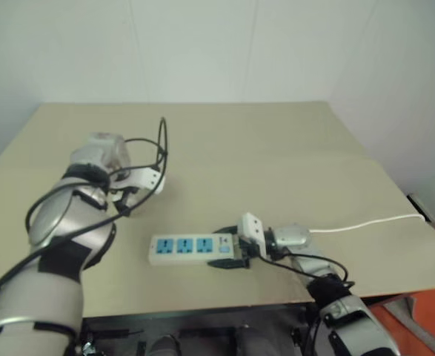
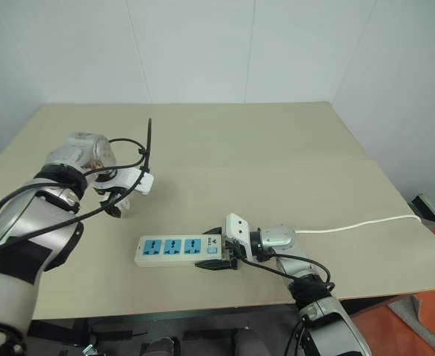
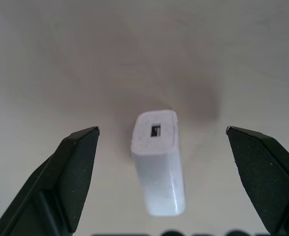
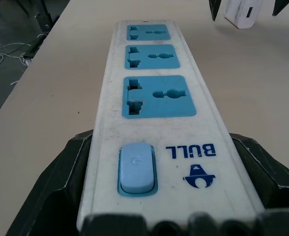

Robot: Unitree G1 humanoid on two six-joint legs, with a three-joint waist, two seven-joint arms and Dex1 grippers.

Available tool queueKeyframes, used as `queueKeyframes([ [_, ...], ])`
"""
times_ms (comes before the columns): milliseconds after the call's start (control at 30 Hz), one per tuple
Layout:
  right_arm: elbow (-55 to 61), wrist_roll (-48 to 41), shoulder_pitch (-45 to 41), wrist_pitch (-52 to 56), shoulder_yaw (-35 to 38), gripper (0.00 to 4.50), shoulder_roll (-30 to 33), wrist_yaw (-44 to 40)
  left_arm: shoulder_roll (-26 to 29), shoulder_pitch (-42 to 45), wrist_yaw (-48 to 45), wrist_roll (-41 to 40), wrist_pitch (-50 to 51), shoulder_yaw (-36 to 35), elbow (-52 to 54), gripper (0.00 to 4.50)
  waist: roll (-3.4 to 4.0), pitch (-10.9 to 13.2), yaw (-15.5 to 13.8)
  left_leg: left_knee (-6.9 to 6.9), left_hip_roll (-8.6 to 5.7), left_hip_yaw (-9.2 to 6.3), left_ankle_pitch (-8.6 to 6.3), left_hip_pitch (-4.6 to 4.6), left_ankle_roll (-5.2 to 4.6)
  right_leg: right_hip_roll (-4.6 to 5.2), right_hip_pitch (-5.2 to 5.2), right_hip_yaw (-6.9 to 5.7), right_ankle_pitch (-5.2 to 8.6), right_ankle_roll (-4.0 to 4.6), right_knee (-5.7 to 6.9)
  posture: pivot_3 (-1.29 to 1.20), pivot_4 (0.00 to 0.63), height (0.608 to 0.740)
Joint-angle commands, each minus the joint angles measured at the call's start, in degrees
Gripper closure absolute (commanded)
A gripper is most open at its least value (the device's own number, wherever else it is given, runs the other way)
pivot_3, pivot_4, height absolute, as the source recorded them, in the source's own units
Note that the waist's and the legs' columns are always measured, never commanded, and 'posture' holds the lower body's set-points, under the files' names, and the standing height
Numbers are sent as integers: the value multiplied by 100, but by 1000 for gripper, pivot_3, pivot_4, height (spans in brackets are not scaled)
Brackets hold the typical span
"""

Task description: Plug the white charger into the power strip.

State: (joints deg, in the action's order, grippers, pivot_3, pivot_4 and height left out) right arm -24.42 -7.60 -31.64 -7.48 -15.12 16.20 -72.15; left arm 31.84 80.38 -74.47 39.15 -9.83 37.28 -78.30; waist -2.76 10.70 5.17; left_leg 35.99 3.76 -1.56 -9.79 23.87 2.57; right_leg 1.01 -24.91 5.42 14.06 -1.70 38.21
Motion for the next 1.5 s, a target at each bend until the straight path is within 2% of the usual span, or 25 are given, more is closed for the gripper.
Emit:
queueKeyframes([
  [33,300,-65,64,114,11,1076,53,75,-2,15,136,27,47,-76,-4,0,0,0,-2,0,0,0,0,0,0,0,0,0,0,0,0,0,150,740],
  [300,388,-91,100,211,30,1076,86,159,-1,-187,430,133,96,-29,-23,0,0,0,-16,2,-2,0,0,-10,0,0,9,1,-1,-1,5,0,150,740],
  [400,377,-93,97,215,34,1076,96,182,14,-248,452,159,92,-28,-29,525,1,0,-20,2,-2,0,0,-25,0,0,22,1,-1,-1,6,0,150,740],
  [500,370,-83,127,202,20,1076,113,201,17,-278,379,141,93,-71,-24,1434,1,-1,-24,-1,-2,0,0,-66,0,0,62,1,0,-3,2,0,150,740],
  [700,308,-65,111,161,-32,1076,121,184,98,-281,379,112,37,-141,1,3349,2,-1,-35,1,-2,-2,0,-73,0,0,69,1,-1,-3,6,0,150,740],
  [733,276,-70,80,160,-38,1076,118,154,122,-266,376,88,19,-178,8,3489,2,-1,-35,2,-2,-2,0,-72,0,0,69,1,-1,-4,6,0,150,740],
  [900,129,-91,-62,108,-45,1076,100,7,323,-73,210,-94,-494,-416,123,3487,2,-1,-27,2,-2,-2,0,-63,0,0,59,1,-1,-4,5,0,150,740],
  [1000,-65,-90,-188,38,-61,1076,58,-108,451,89,-47,-530,-888,-837,251,3487,2,-1,-27,2,-2,-2,0,-54,0,0,54,1,-2,-3,-2,0,150,740],
  [1200,-790,-70,-693,-184,-58,1076,-209,-309,714,86,-920,-2156,-1157,-2290,883,3487,2,0,11,2,1,-2,0,-53,0,0,52,-1,-2,-3,-1,0,150,740],
  [1300,-1266,28,-881,-387,-50,1076,-334,-319,715,-368,-1375,-3384,-694,-3161,1940,3487,3,0,46,0,2,-2,0,-53,0,0,52,-2,-3,-3,-2,0,150,740],
  [1367,-1436,48,-933,-468,-34,1076,-385,-332,693,-735,-1460,-3999,153,-3547,2868,3487,4,1,62,0,5,0,0,-55,0,0,53,1,-3,-2,-1,0,150,740],
  [1500,-1737,99,-963,-583,-34,1076,-475,-329,513,-2150,-758,-5389,1831,-4375,5620,3487,6,1,87,5,7,-2,0,-65,0,0,57,2,-4,-1,21,0,150,740],
])
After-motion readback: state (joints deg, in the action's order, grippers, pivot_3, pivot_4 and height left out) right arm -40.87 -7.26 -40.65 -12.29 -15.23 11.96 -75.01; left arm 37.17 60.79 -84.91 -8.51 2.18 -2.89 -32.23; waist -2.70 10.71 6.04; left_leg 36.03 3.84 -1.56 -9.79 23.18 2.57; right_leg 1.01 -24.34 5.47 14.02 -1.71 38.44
